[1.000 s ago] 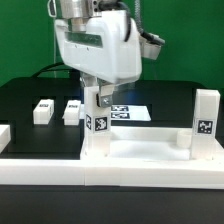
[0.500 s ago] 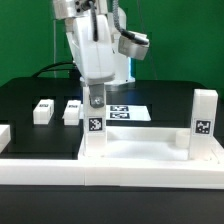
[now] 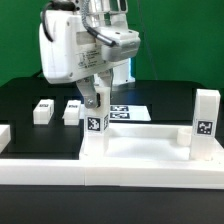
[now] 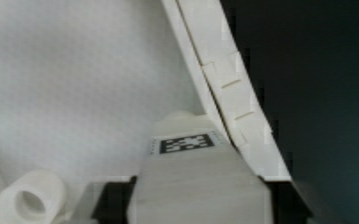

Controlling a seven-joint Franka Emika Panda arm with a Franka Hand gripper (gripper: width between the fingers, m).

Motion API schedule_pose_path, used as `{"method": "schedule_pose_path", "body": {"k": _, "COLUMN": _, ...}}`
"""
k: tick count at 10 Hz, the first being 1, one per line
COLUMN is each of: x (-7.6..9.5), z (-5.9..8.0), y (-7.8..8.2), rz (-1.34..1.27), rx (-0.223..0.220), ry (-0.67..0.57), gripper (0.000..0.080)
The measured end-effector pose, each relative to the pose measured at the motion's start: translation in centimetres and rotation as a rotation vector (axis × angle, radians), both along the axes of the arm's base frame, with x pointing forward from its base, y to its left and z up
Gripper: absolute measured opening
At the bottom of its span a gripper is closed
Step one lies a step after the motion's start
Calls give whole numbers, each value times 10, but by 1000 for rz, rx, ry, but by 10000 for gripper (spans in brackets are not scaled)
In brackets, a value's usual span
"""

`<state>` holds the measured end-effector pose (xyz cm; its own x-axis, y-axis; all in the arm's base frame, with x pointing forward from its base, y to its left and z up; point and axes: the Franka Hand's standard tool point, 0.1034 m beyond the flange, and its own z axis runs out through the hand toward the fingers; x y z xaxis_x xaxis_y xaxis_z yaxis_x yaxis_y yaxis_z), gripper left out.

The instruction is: Assemble desk

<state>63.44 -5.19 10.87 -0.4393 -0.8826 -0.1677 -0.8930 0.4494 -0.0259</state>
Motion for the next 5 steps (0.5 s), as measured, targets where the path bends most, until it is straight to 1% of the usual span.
{"method": "schedule_pose_path", "body": {"k": 2, "x": -1, "z": 0, "y": 0, "rz": -9, "rx": -9, "ry": 5, "gripper": 305}}
{"method": "schedule_pose_path", "body": {"k": 3, "x": -1, "z": -1, "y": 0, "rz": -9, "rx": -7, "ry": 4, "gripper": 429}}
{"method": "schedule_pose_path", "body": {"k": 4, "x": -1, "z": -1, "y": 0, "rz": -6, "rx": -8, "ry": 4, "gripper": 429}}
{"method": "schedule_pose_path", "body": {"k": 5, "x": -1, "z": 0, "y": 2, "rz": -3, "rx": -7, "ry": 3, "gripper": 560}}
